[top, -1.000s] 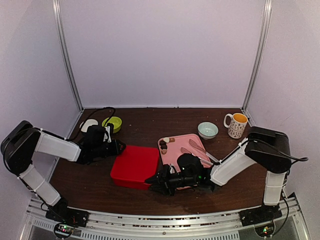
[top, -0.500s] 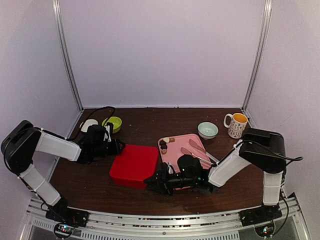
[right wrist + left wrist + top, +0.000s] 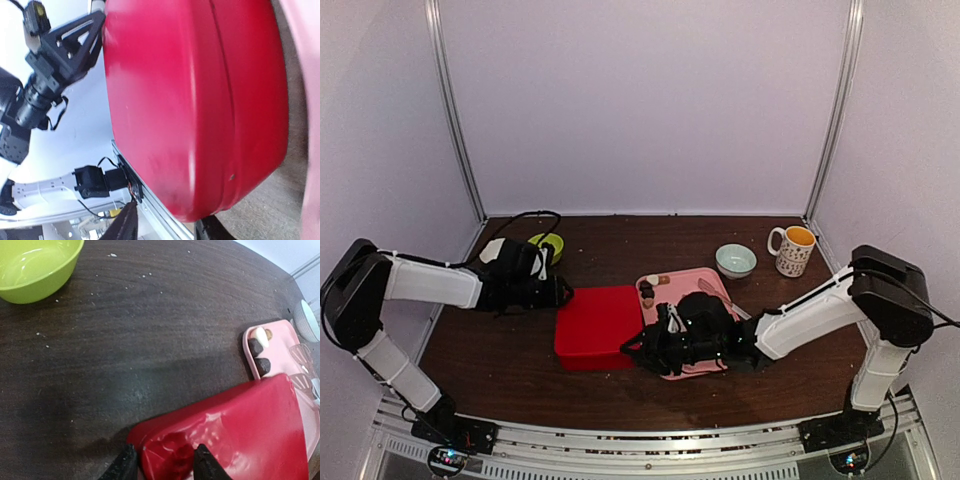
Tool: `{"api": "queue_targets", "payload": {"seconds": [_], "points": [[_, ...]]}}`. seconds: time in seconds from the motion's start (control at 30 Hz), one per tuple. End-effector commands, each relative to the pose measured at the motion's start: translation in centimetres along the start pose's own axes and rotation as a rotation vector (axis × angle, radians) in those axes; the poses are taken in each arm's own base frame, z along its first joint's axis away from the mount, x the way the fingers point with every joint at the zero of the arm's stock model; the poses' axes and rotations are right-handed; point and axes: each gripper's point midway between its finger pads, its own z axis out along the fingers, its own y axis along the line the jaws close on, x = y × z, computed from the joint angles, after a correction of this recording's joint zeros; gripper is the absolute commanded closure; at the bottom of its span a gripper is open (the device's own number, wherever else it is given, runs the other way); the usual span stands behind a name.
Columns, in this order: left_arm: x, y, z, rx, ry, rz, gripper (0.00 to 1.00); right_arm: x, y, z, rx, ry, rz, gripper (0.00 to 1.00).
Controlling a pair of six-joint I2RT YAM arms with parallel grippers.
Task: Pack the chocolate
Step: Press the box lid onto the packing box, then adjust the packing box at the center of the board.
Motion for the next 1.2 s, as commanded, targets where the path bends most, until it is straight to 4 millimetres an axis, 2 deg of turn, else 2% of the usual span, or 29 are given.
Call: {"api": "queue_targets", "payload": {"seconds": [0.0,0.1,0.2,0.3,0.47,0.63,0.77,0.87,0.93,1.03,1.17], "points": [[0.5,-0.9,-1.7,0.033,0.117,0.052,0.59,-3.2,2.2,-2.1,0.073,-0.138,-0.175,0.52],[-1.2,-0.9,-2.7,0.032,0.086,0.064,0.52,-2.6,2.3,-2.9,0.101,-0.106,-0.213,0.4],[-2.1,-0.9,-3.7,0.046,0.062,0.063,0.45,-2.4,1.8,-3.4,0.152,-0.087,-0.247,0.34],[-2.1,-0.9,-4.9,0.058,0.043,0.057,0.42,-2.9,1.6,-3.9,0.202,-0.096,-0.3,0.32],[-0.3,-1.4,-6.3,0.128,0.047,0.012,0.39,-5.1,1.3,-4.3,0.332,-0.135,-0.423,0.32],[2.5,-2.3,-7.1,0.25,0.069,-0.077,0.41,-7.8,0.8,-4.0,0.387,-0.153,-0.473,0.32],[4.6,-2.1,-7.0,0.286,0.111,-0.122,0.42,-9.1,0.4,-2.7,0.386,-0.122,-0.464,0.34],[5.3,-2.3,-6.8,0.32,0.123,-0.148,0.42,-9.3,0.3,-1.6,0.39,-0.093,-0.464,0.35],[5.6,-2.6,-6.7,0.349,0.124,-0.168,0.44,-9.0,1.0,-0.9,0.349,-0.067,-0.466,0.37],[5.8,-3.1,-6.4,0.391,0.134,-0.19,0.47,-7.9,3.1,-0.2,0.217,-0.027,-0.45,0.42],[6.3,-3.4,-5.7,0.419,0.158,-0.205,0.53,-6.6,6.5,-0.8,0.02,-0.012,-0.434,0.54]]}}
